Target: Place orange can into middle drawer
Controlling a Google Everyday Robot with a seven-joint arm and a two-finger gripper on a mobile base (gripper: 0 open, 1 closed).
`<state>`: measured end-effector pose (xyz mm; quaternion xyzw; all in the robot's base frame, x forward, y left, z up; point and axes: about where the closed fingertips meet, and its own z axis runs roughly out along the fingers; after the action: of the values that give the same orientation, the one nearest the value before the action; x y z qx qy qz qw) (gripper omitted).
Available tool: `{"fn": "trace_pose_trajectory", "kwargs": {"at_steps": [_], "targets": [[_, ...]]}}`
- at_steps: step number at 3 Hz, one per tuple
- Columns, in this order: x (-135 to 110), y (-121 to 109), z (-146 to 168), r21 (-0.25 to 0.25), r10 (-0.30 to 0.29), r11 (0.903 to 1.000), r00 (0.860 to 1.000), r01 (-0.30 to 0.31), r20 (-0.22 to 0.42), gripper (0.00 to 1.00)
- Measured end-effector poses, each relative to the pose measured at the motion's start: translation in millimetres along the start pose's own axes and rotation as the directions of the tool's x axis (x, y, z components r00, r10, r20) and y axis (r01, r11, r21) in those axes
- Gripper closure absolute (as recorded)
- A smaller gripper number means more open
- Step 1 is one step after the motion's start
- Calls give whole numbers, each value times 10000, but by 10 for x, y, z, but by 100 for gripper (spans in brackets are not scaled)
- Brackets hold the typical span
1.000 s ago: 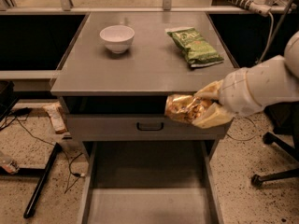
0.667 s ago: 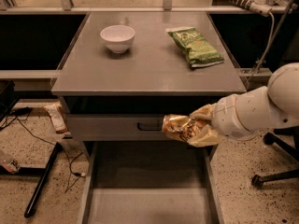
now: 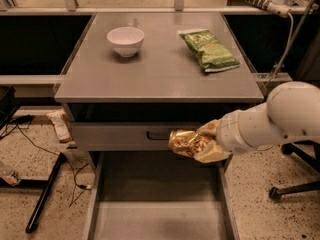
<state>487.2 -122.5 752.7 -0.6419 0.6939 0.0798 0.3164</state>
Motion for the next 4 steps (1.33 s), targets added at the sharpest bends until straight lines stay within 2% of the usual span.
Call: {"fn": "trace_pose_trajectory", "kwargs": {"at_steps": [1, 2, 3, 4], "targets": [[373, 163, 616, -100, 505, 9986, 9972, -511, -554, 100], [737, 381, 1098, 169, 1034, 9946, 9923, -1024, -680, 100], [1044, 591, 1466, 620, 1481, 9876, 9870, -1443, -620, 100], [1322, 706, 1852, 664, 2183, 9739, 9758, -2171, -118, 100]]}}
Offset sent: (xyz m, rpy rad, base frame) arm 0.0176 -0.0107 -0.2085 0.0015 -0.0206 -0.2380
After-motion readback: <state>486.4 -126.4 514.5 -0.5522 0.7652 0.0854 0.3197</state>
